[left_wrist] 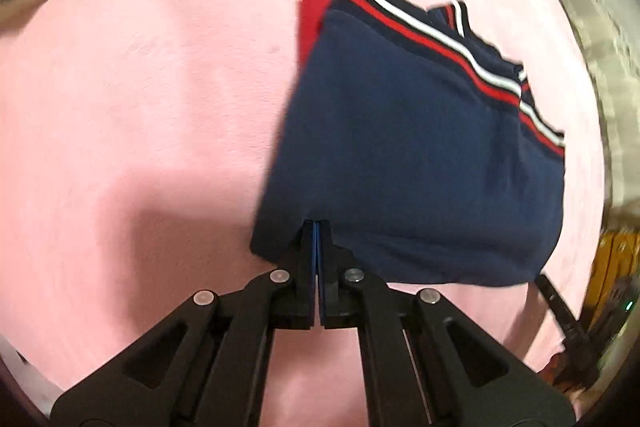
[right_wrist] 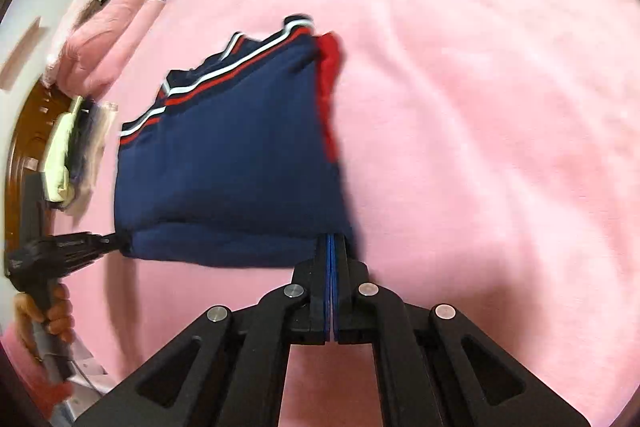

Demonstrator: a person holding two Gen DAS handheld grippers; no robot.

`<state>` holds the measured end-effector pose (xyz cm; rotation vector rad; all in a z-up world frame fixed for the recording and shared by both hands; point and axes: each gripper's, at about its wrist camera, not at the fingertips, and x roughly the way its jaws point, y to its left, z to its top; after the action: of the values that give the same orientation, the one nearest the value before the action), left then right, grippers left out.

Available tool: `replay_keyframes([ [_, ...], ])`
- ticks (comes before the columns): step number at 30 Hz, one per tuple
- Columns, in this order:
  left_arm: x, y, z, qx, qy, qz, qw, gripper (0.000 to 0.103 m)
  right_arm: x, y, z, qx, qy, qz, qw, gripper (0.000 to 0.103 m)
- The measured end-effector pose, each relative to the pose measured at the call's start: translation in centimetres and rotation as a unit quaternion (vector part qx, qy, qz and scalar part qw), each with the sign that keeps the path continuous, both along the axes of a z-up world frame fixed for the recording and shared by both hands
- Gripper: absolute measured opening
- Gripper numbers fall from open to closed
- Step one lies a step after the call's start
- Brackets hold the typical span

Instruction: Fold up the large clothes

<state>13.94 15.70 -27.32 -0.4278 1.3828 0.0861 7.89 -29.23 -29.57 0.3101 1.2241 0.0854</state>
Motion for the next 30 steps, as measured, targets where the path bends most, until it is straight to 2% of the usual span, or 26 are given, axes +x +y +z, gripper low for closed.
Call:
replay_keyframes([
  [1, -0.1, -0.3, 0.3, 0.007, -0.007, -0.003, 1.0000, 0.001, -0.1, 0.4, 0.6, -0.044, -0.005, 0.006, 0.999, 0.000],
  [3, -0.5, -1.6, 1.8, 0.021, -0.043, -0.027, 0.9985, 0.001, -0.4, 0.9, 2.2, -0.041, -0.047, 0.026, 0.998, 0.000],
  [5, -0.5, -3.0, 2.7, 0.004, -0.073, -0.050, 0.9961, 0.001, -0.4, 1.9, 4.0, 0.018, -0.099, 0.035, 0.994, 0.000],
  [6, -0.4, -4.2, 3.1, -0.020, -0.081, -0.065, 0.9944, 0.001, -0.1, 2.6, 4.0, 0.054, -0.103, 0.041, 0.992, 0.000],
  [8, 0.5, -6.0, 2.4, -0.075, -0.071, -0.090, 0.9905, 0.001, 0.9, 4.6, 3.2, 0.115, -0.086, 0.056, 0.988, 0.000],
  [10, 1.5, -8.2, 1.7, -0.098, -0.064, -0.103, 0.9878, 0.001, 2.2, 7.0, 1.5, 0.154, -0.062, 0.073, 0.983, 0.000],
  [13, 2.4, -10.2, 0.5, -0.097, -0.061, -0.122, 0.9859, 0.001, 3.7, 9.7, -1.2, 0.187, -0.045, 0.084, 0.978, 0.000],
  [15, 4.0, -10.3, -0.5, -0.087, -0.068, -0.123, 0.9862, 0.001, 4.4, 11.7, -2.8, 0.203, -0.041, 0.069, 0.976, 0.000],
  [17, 5.6, -9.6, -1.1, -0.088, -0.077, -0.109, 0.9871, 0.001, 5.6, 11.8, -3.7, 0.219, -0.053, 0.047, 0.973, 0.000],
  [22, 9.2, -8.9, -2.6, -0.102, -0.096, -0.059, 0.9884, 0.001, 10.2, 12.9, -5.5, 0.236, -0.075, 0.019, 0.969, 0.000],
  [27, 12.1, -8.7, -3.4, -0.098, -0.106, -0.049, 0.9884, 0.001, 13.7, 14.8, -4.3, 0.202, -0.097, 0.052, 0.973, 0.000],
  [30, 11.8, -9.2, -3.3, -0.087, -0.108, -0.051, 0.9891, 0.001, 16.0, 15.6, -4.7, 0.175, -0.098, 0.054, 0.978, 0.000],
])
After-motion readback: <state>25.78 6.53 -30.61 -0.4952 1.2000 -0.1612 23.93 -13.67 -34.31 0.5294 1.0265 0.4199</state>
